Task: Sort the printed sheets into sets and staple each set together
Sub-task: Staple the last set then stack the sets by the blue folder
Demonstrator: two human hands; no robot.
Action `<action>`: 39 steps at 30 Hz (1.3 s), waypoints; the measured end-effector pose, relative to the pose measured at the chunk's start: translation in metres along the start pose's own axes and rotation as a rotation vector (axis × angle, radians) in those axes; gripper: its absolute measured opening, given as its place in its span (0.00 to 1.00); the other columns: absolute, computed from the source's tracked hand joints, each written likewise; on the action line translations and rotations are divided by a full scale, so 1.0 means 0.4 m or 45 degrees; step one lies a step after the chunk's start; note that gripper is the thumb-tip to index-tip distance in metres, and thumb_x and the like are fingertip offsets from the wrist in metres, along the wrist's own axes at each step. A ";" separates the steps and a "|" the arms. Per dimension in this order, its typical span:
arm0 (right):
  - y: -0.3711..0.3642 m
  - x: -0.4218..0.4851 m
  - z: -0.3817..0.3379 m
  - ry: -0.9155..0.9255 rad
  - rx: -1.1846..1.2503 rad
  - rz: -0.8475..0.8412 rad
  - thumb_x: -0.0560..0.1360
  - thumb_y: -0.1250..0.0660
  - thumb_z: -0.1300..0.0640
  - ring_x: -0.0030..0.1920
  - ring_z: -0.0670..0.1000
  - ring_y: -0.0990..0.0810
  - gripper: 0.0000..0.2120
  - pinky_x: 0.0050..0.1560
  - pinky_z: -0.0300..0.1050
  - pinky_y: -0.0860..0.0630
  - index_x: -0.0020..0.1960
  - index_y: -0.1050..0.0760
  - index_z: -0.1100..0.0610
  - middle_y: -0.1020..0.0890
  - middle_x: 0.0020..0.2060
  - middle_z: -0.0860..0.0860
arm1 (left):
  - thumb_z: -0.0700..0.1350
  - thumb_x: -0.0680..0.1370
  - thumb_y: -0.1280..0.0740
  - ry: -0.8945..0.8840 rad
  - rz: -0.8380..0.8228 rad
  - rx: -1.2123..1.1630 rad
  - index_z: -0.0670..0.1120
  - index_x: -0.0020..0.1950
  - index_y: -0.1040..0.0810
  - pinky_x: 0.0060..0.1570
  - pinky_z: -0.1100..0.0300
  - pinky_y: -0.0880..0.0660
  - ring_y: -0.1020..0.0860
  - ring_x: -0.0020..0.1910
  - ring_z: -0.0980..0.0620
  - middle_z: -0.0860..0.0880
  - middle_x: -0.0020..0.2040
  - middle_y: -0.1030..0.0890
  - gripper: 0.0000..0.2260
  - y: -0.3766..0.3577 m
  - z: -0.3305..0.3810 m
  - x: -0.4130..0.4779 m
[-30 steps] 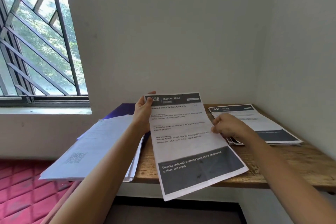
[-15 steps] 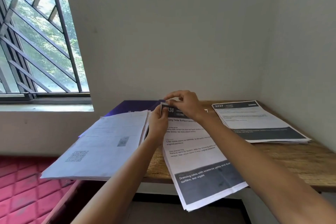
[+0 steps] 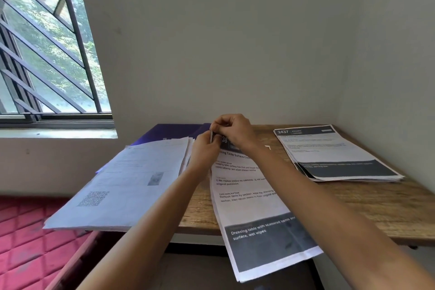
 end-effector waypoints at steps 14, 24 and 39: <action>0.145 0.018 0.141 -0.122 -0.281 -0.063 0.71 0.26 0.54 0.44 0.44 0.21 0.07 0.46 0.38 0.29 0.48 0.16 0.53 0.15 0.43 0.49 | 0.40 0.83 0.42 0.196 0.129 -0.328 0.45 0.42 0.22 0.52 0.38 0.22 0.19 0.43 0.40 0.41 0.41 0.18 0.13 0.078 -0.036 0.029; 0.234 0.015 0.218 -0.200 -0.128 0.022 0.71 0.27 0.59 0.47 0.52 0.18 0.06 0.48 0.47 0.21 0.48 0.16 0.59 0.15 0.43 0.53 | 0.39 0.83 0.43 0.152 0.128 -0.504 0.44 0.42 0.24 0.40 0.52 0.21 0.20 0.32 0.50 0.46 0.36 0.19 0.13 0.099 -0.032 0.022; 0.143 -0.079 0.274 -0.825 0.533 -0.262 0.76 0.34 0.63 0.38 0.51 0.15 0.04 0.41 0.46 0.17 0.49 0.21 0.63 0.15 0.40 0.54 | 0.39 0.83 0.42 0.234 0.451 -0.706 0.45 0.41 0.29 0.35 0.58 0.22 0.23 0.34 0.51 0.46 0.39 0.23 0.11 0.212 -0.061 0.066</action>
Point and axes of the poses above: each hand's wrist, its own x-axis towards the middle knuckle, its own y-axis out of the back of the hand, z = x × y, the point moved 9 cm from there along x, towards the middle knuckle
